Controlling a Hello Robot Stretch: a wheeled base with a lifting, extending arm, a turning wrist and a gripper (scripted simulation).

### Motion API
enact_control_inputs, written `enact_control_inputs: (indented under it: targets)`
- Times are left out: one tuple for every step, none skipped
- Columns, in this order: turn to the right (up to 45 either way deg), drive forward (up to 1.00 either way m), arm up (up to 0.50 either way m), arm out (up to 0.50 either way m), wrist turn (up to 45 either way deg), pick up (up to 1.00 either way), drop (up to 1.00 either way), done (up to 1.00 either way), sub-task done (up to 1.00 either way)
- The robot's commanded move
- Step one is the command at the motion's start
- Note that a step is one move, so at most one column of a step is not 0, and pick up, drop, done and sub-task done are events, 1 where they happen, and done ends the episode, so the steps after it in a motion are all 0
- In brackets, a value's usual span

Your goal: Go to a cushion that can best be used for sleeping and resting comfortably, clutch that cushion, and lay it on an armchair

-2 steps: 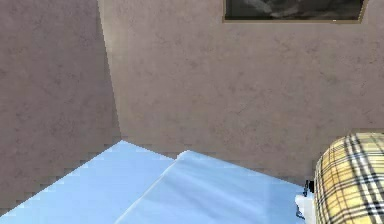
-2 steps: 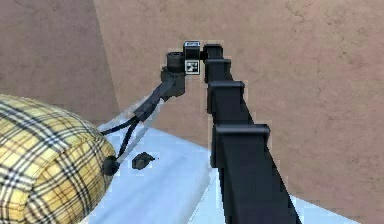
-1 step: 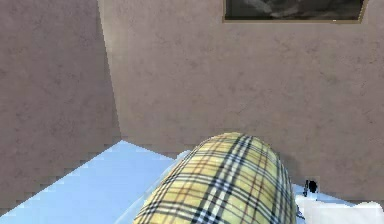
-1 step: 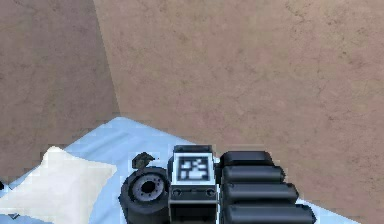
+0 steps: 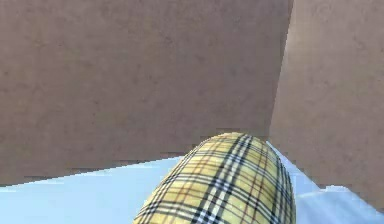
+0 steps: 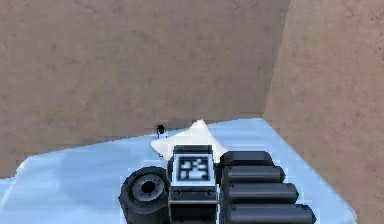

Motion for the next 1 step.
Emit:
enact_control_inputs:
  targets:
    - [-45.0,0.00,0.00,0.00,0.0,0.00,0.00,0.00,0.00]
